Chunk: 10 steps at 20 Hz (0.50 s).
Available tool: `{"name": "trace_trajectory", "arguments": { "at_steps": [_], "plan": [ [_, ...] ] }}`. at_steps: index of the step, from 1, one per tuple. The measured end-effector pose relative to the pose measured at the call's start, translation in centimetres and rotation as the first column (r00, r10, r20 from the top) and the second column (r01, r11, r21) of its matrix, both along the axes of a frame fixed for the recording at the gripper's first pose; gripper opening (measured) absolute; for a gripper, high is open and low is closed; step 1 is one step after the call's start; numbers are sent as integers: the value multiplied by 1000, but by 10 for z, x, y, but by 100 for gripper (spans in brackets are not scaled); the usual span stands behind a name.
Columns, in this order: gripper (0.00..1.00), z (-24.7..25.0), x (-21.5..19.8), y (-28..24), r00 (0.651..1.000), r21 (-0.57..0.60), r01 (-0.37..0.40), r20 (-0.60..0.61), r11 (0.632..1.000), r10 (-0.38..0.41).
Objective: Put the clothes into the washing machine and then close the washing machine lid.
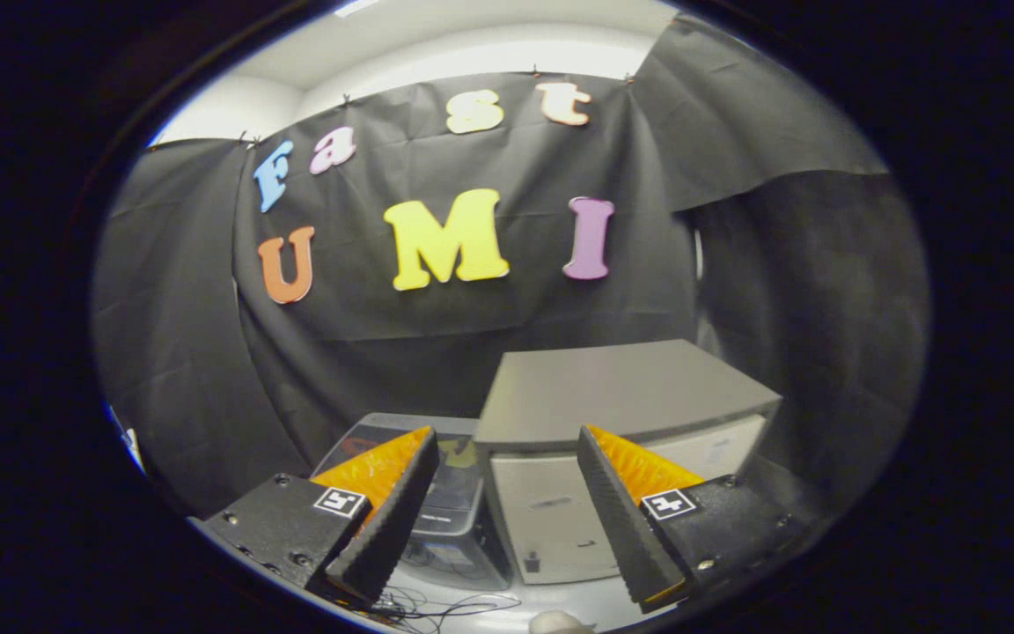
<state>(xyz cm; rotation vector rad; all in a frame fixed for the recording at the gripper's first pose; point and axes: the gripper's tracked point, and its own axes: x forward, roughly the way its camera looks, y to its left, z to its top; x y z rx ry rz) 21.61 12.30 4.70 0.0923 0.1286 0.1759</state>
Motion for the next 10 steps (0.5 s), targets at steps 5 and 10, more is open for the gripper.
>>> {"name": "trace_trajectory", "arguments": {
  "at_steps": [5, 10],
  "plan": [
    [98, -49, -68, -80, 995, -19, 78, -62, 997, -79],
    [98, -72, -128, -122, 994, -34, 89, -62, 995, -91]
  ]
}}
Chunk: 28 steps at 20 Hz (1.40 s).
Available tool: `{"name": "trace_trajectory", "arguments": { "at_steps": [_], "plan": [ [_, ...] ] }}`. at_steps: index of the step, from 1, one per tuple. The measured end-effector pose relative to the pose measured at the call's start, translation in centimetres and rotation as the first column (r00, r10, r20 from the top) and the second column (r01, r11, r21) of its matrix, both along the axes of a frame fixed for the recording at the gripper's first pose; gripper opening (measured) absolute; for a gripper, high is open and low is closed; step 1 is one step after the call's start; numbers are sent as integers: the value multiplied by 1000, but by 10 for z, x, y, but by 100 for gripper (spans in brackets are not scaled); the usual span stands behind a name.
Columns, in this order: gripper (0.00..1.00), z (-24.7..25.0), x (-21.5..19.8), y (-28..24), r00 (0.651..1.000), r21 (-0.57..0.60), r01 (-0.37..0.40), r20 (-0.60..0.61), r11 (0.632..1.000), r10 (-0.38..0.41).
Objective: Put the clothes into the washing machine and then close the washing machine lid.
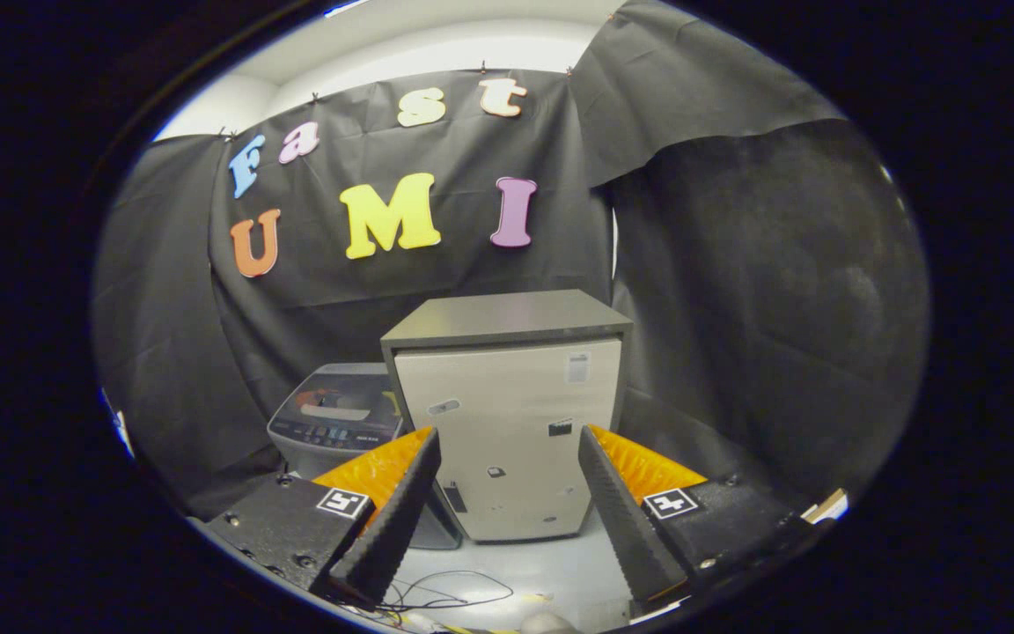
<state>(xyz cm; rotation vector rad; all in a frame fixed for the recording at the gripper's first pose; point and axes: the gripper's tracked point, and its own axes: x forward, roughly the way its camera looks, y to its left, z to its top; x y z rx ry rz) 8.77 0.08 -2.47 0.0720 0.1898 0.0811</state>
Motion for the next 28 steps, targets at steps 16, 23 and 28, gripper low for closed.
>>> {"name": "trace_trajectory", "arguments": {
  "at_steps": [16, 23, 28],
  "plan": [
    [98, 16, -63, -34, 996, 4, 20, 84, 1000, -20],
    [98, 17, -66, -40, 996, -1, 30, 80, 1000, -30],
    [98, 19, -67, -41, 997, -1, 25, 79, 1000, -25]
  ]
}}
